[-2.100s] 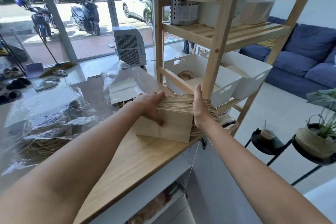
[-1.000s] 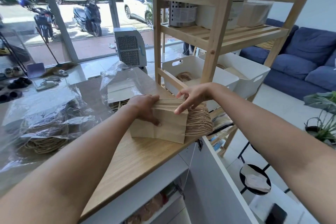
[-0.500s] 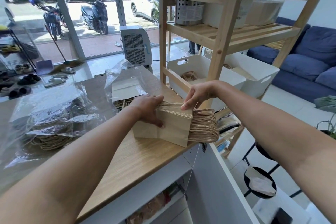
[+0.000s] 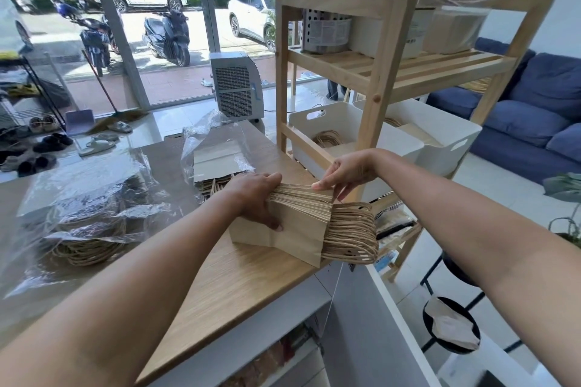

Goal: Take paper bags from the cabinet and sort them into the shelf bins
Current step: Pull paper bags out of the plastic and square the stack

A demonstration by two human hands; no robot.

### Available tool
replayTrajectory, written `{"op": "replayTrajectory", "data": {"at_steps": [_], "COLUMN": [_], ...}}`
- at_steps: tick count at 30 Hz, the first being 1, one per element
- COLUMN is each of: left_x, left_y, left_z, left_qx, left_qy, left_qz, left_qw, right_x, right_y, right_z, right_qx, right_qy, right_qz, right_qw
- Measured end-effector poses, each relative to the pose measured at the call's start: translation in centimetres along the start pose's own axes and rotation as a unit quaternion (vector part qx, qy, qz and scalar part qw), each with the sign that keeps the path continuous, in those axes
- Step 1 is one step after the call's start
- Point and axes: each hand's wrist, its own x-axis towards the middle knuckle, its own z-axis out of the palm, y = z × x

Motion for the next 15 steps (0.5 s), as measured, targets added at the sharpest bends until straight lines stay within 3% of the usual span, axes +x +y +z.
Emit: {"op": "replayTrajectory", "data": {"at_steps": [6,12,15], "left_x": [0.0,0.1,0.0], "left_y": [-0.1,-0.1,-0.1], "left_z": [0.1,0.0,0.0], "left_qx": [0.001,-0.006,-0.007], "left_qy": [-0.002,-0.004,-0.003], "left_qz": [-0.002,-0.002,0.0], "left_qw": [1.0,1.0,1.0], "right_x": [-0.3,-1.2,-1.6], "right_y": [-0.6,-2.4,-2.3], "right_z": [0.0,1.4,1.4], "right_qx": [0.003,-0.167,-0.165], "right_qy": [-0.007,-0.042,-0.039], "right_qz": [0.021,0.045,0.04], "right_qw": [1.0,0.984,0.985]}}
